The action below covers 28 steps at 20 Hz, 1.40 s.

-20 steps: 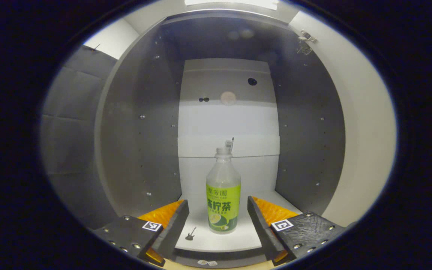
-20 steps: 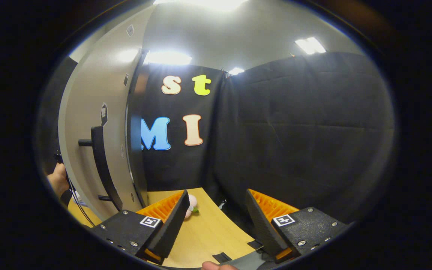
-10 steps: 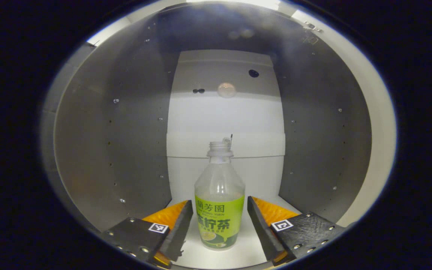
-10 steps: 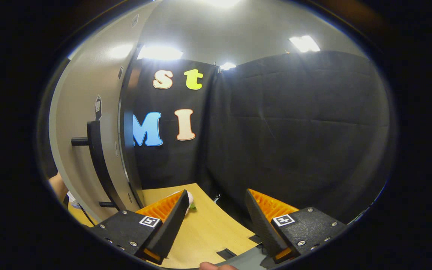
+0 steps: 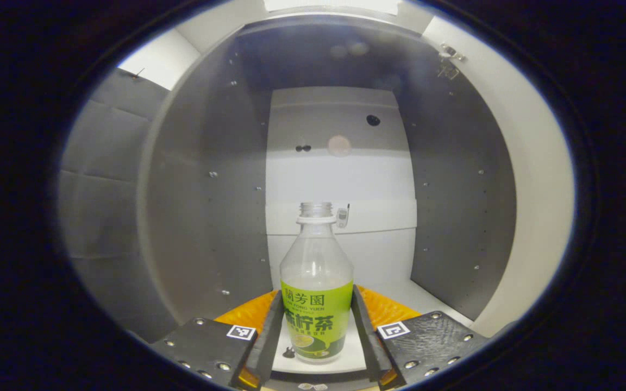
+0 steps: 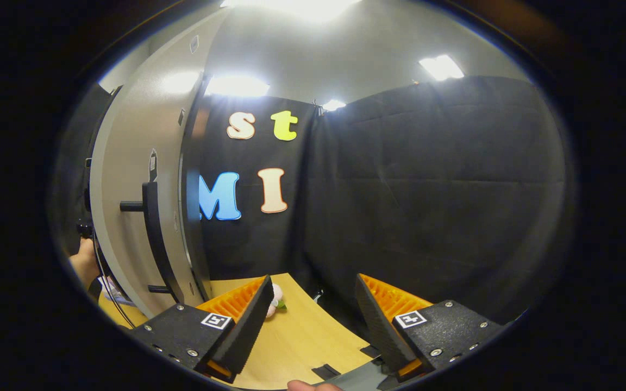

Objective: Open the cabinet door with the right hand, grasp the bottle in the cabinet with the left hand and place it on the coaster, then close the cabinet door with the right hand.

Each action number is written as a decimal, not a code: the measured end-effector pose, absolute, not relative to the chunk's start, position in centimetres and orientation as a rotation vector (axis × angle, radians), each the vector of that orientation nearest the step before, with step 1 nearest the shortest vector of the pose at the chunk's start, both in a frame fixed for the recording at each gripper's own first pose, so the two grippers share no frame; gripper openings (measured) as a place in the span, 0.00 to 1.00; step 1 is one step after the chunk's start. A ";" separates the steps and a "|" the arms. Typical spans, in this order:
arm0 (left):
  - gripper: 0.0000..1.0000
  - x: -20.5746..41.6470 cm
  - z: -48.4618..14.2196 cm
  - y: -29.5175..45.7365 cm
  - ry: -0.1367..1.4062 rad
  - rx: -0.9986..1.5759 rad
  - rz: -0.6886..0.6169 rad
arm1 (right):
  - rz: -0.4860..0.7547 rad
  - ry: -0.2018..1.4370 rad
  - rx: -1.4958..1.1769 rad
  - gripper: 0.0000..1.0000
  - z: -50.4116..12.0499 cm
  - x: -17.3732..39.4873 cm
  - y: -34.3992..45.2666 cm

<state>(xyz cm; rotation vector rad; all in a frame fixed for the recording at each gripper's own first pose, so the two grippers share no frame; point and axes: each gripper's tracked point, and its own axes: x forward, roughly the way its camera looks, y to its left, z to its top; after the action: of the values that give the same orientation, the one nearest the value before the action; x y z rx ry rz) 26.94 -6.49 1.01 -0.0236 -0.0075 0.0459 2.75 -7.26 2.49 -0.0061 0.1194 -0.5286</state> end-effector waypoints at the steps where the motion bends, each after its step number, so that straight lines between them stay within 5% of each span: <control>1: 0.70 26.1 1.6 -6.2 -0.014 -0.020 0.059 | -0.511 0.122 0.015 0.93 2.4 2.7 -7.5; 15: 0.70 15.0 3.9 -3.5 -0.060 0.015 0.262 | -0.217 0.166 0.079 0.93 -0.9 1.6 -9.2; 28: 0.67 7.2 -3.9 -2.1 -0.048 0.072 0.304 | -0.267 0.219 0.166 0.93 -10.4 8.2 -8.9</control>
<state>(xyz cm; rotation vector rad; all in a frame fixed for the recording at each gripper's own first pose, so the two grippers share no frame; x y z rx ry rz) 7.17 -2.05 -3.91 0.0716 -0.0476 0.3038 8.18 -8.94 -10.42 0.1655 0.2193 -0.2666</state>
